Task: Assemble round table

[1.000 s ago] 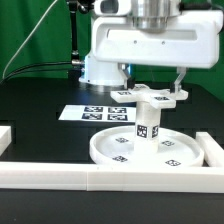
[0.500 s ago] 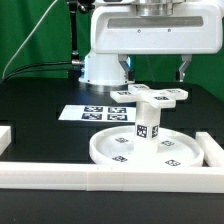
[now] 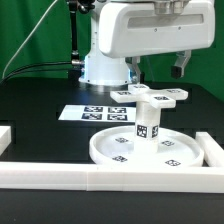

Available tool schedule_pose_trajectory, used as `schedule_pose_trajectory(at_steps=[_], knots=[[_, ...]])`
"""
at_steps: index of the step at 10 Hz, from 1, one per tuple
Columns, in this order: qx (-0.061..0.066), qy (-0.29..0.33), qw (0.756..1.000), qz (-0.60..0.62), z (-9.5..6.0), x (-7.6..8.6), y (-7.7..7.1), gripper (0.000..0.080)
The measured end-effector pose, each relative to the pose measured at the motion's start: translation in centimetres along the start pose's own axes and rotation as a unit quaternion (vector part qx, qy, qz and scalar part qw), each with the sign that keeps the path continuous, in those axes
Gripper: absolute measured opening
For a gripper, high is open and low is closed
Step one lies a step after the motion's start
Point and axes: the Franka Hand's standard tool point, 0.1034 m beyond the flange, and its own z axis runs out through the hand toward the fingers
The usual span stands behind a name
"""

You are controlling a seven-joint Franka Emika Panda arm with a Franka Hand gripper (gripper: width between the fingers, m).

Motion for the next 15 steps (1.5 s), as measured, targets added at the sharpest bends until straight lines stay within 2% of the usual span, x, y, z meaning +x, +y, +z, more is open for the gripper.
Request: schedule_pose_trajectory(at_steps=[2, 3, 7, 12, 15], knots=[[-0.001, 0.000, 0.999, -0.054, 0.0, -0.1, 0.1, 0.0649], [-0.009, 0.003, 0.992, -0.129, 0.2, 0.0, 0.3, 0.0649], [-0.009, -0.002, 0.966, -0.260, 0.9, -0.6, 0.6, 0.0649], [-0.001, -0.011, 0.971, -0.238, 2.4, -1.2, 0.6, 0.0649], [-0.006, -0.008, 0.971, -0.240, 3.1, -1.2, 1.1, 0.0649]])
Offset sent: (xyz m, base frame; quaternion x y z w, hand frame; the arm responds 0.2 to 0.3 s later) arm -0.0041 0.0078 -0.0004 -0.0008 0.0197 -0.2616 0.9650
